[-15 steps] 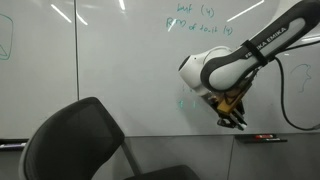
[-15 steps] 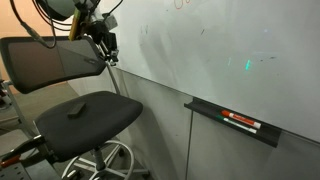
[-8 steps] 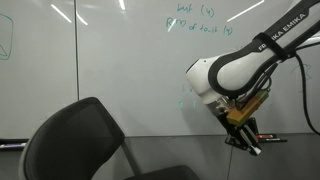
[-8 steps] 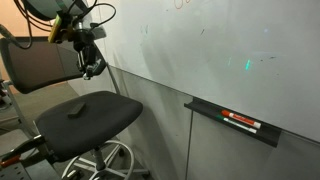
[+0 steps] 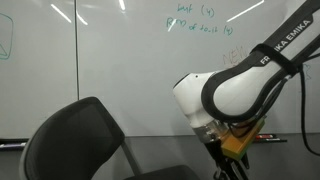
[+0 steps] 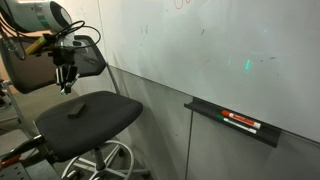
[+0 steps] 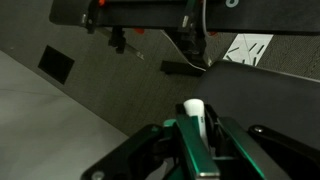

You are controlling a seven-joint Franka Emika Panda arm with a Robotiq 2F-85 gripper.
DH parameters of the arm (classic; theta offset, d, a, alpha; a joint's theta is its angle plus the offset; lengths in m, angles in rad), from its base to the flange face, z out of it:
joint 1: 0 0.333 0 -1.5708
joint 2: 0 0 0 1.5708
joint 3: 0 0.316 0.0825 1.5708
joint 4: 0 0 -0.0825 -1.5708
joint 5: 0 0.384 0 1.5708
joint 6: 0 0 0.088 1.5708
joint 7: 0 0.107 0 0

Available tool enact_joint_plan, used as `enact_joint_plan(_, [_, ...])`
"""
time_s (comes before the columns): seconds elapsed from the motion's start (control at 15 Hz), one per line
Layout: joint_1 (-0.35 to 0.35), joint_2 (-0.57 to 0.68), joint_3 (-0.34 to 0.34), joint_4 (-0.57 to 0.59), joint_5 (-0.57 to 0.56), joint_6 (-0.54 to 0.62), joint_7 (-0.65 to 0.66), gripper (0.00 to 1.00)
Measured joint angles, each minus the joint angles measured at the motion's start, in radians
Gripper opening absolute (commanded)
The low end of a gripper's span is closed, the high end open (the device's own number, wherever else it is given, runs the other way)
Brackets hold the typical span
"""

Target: Use the marker on the chair to draw on the whiteboard

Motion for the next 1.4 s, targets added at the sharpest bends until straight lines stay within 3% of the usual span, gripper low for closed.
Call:
enact_joint_plan(0.4, [0.071, 0.13, 0.003, 0.058, -0.001, 0.085, -0.011, 0.1])
enact_joint_plan(1.4, [0.192, 0.352, -0.064, 0.284, -0.05, 0.142, -0.08, 0.13])
